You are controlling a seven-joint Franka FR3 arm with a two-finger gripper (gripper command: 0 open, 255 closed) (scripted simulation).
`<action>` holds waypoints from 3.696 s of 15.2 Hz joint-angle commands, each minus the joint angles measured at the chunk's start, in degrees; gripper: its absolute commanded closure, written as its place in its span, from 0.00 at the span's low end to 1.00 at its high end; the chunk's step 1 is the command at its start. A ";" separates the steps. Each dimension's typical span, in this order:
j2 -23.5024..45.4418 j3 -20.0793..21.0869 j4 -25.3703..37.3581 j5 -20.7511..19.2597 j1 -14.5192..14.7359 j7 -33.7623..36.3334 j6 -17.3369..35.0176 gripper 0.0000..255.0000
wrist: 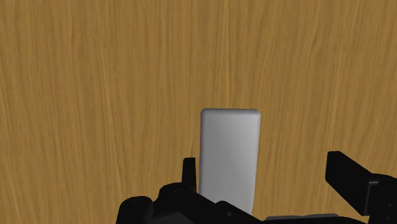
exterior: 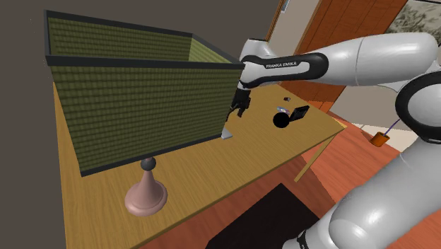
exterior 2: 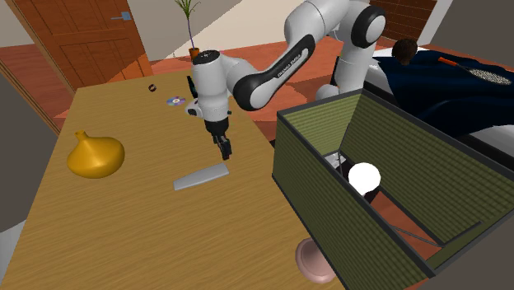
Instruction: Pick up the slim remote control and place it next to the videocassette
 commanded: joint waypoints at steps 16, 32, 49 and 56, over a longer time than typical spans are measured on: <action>23.05 -0.58 14.50 1.57 -0.76 1.01 8.22 0.00; 23.04 -0.58 14.49 1.57 -0.76 1.01 8.21 1.00; 18.36 -0.55 19.70 1.66 -0.77 0.89 -1.68 1.00; 16.97 -0.54 23.21 1.69 -0.76 0.85 -6.57 1.00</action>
